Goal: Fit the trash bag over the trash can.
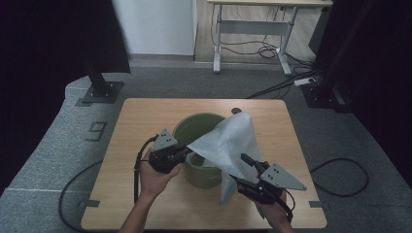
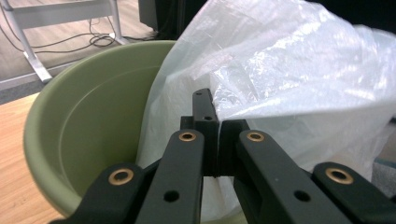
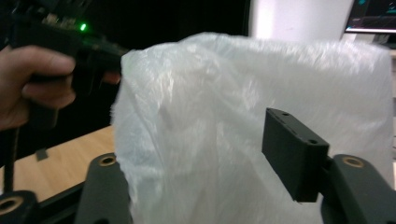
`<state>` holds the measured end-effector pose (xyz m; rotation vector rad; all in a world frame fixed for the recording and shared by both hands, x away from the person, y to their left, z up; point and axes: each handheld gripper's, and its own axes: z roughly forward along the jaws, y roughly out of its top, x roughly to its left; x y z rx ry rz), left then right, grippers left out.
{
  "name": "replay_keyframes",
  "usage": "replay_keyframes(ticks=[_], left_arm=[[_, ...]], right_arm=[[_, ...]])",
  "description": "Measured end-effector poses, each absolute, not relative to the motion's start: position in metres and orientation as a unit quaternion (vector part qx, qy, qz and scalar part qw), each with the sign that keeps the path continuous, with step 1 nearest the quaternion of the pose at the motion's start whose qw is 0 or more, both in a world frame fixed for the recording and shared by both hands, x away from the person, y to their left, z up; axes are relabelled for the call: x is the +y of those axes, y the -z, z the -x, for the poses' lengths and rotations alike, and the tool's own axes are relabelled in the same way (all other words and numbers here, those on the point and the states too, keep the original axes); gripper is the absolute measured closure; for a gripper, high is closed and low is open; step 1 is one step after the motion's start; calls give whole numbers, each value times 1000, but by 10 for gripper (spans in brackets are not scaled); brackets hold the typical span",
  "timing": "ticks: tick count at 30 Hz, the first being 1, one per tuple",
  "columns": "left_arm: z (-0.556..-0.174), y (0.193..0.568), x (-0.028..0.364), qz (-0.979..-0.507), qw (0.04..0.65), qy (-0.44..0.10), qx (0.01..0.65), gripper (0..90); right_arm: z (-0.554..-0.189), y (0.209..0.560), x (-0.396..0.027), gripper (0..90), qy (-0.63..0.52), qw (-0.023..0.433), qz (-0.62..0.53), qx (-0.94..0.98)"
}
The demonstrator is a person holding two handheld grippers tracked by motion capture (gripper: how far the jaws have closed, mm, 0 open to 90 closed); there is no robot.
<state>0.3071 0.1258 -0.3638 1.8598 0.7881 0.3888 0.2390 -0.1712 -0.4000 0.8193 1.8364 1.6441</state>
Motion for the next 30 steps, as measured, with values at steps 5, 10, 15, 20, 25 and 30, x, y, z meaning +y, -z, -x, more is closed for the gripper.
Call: replay_keyframes(ticks=[5,10,15,20,25,30], left_arm=[[-310,364,131,-770,514,-168,339,897],[-313,362,142,-761,518,-170,352,897],[-312,360,155,-753,521,-174,362,897],[-312,358,163,-749,523,-175,367,897],[-311,359,166,-751,521,-174,365,897],[-311,361,169,-750,522,-170,368,897]], right_arm=[[-228,407,-175,364,-612,258,-289,690],[-221,409,-184,385,-615,257,-285,689],[-222,415,-194,442,-607,257,-304,688],[-224,425,-199,508,-594,255,-334,686],[-228,426,-203,800,-599,251,-336,682],[-230,420,-202,886,-609,255,-324,678]])
